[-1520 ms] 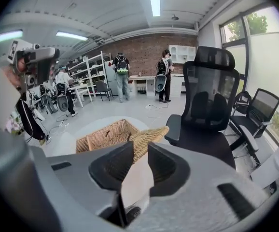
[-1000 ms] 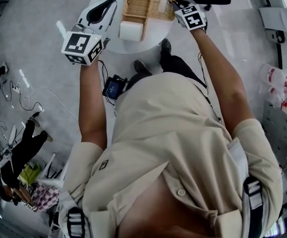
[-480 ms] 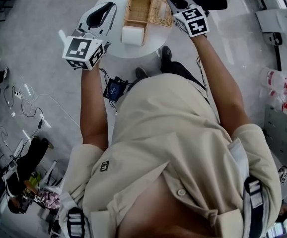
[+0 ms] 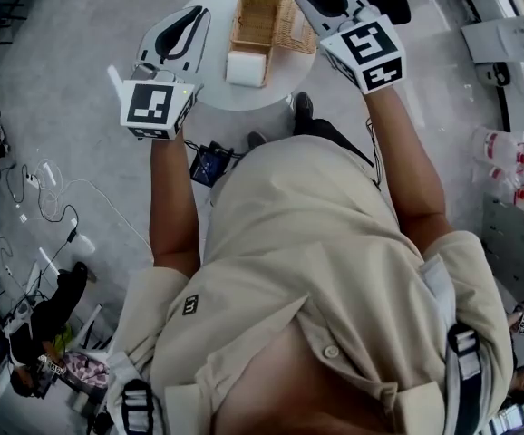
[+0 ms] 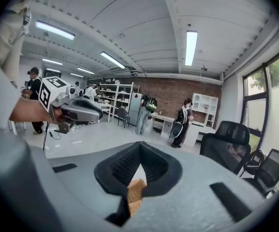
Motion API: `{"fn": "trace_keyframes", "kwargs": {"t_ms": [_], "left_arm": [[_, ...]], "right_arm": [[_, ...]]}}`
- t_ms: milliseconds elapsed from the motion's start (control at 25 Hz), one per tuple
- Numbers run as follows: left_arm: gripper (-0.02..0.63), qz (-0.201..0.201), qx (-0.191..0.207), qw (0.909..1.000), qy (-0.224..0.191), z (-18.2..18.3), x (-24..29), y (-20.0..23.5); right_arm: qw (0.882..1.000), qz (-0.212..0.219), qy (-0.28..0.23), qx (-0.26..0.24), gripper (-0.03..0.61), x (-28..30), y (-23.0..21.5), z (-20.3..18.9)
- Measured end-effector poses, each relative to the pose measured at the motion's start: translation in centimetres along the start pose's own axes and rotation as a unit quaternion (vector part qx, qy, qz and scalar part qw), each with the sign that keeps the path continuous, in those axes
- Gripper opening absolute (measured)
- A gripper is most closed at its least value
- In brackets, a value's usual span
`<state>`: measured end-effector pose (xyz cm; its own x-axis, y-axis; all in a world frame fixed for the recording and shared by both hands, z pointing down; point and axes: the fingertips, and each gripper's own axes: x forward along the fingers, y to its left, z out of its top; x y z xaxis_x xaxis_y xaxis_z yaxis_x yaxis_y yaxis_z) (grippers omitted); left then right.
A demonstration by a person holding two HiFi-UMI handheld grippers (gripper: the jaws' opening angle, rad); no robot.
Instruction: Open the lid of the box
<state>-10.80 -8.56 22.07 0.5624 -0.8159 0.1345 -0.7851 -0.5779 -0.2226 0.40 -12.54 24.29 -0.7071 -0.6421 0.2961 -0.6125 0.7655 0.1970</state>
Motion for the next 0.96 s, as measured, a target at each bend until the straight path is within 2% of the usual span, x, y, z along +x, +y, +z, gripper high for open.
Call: {"fn": "trace_keyframes", "kwargs": {"t_ms": [280,680,960], "left_arm": [[0.023,0.013,0.013,0.9997,-0.016,1.6,-1.5,0.1],[0.023,0.015,0.004,0.9997,-0.021,1.2,-3.0,0.6],[0.024,0.009,-0.001,0.9997,-0.021,0.2,-2.0,-0.3]], "right_arm": [[1.000,0.015,-0.008,-0.014,-0.009,-1.6,2.3,2.7],[1.000,0.017,0.001,-0.019,-0.009,-1.4,3.6,2.6],[1.000,0.018,0.004,-0.016,-0.009,-1.6,2.8,1.7]]}}
